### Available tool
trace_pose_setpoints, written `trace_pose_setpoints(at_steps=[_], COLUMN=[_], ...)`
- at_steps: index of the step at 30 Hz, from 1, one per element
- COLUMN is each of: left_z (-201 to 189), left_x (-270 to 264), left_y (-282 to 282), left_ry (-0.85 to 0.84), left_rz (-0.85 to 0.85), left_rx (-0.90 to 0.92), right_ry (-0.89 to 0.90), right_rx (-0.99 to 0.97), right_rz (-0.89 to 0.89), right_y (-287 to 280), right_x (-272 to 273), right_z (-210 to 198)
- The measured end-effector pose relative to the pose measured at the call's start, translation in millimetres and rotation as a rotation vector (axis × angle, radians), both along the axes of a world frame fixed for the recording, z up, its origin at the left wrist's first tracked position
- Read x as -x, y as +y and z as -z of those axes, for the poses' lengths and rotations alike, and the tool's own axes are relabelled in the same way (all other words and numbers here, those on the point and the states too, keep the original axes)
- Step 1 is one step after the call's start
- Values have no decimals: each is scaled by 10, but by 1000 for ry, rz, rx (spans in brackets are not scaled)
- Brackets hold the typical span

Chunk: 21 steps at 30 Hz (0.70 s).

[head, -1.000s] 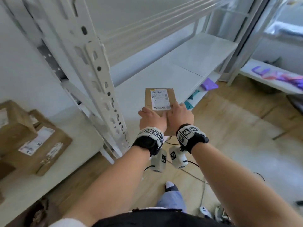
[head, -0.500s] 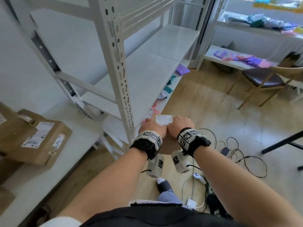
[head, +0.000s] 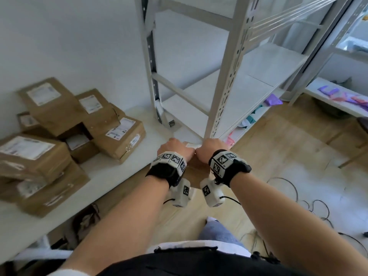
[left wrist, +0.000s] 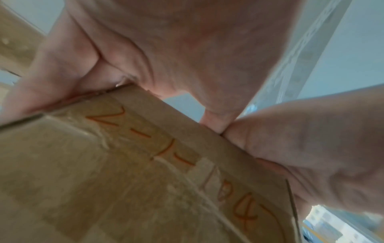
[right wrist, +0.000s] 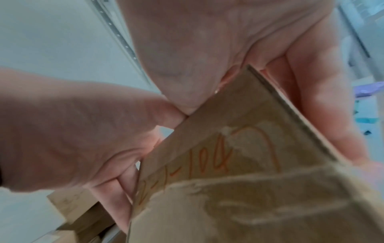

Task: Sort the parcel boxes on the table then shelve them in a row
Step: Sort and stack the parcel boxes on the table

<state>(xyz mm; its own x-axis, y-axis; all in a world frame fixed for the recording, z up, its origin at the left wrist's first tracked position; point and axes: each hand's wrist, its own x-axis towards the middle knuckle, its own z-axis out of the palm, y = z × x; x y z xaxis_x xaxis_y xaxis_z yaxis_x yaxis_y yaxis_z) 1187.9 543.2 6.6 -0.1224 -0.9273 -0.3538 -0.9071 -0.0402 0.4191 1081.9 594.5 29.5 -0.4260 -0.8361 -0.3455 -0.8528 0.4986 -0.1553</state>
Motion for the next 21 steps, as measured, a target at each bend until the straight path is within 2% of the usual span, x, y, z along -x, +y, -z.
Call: trace_pose_setpoints(at_steps=[4,7,11,14,17,21], left_z=[-203,-370,-491,-525,-557,-625], left_x=[-380,-662,-901,-1026,-1147,-1236], left_y=[-137,-242,-335,-420,-505,-669], left_ry=[73,149,197,215,218,237], left_rz=[-103,-183,-308,-386,-432,-524], left_rx=[61,170,262,329,366,400], right_ry=[17,-36,-26,-86,-92,-103], right_rx=[161,271,297,363,335,411], right_rz=[-96,-115,-209,-198,-320,-383], right_y=[-133,-314,-502,-645,-825,-1094], right_x=[-309,-587,-855,-976,-1083,-1158], right_z=[-222,-386,-474,-496,-535,-588])
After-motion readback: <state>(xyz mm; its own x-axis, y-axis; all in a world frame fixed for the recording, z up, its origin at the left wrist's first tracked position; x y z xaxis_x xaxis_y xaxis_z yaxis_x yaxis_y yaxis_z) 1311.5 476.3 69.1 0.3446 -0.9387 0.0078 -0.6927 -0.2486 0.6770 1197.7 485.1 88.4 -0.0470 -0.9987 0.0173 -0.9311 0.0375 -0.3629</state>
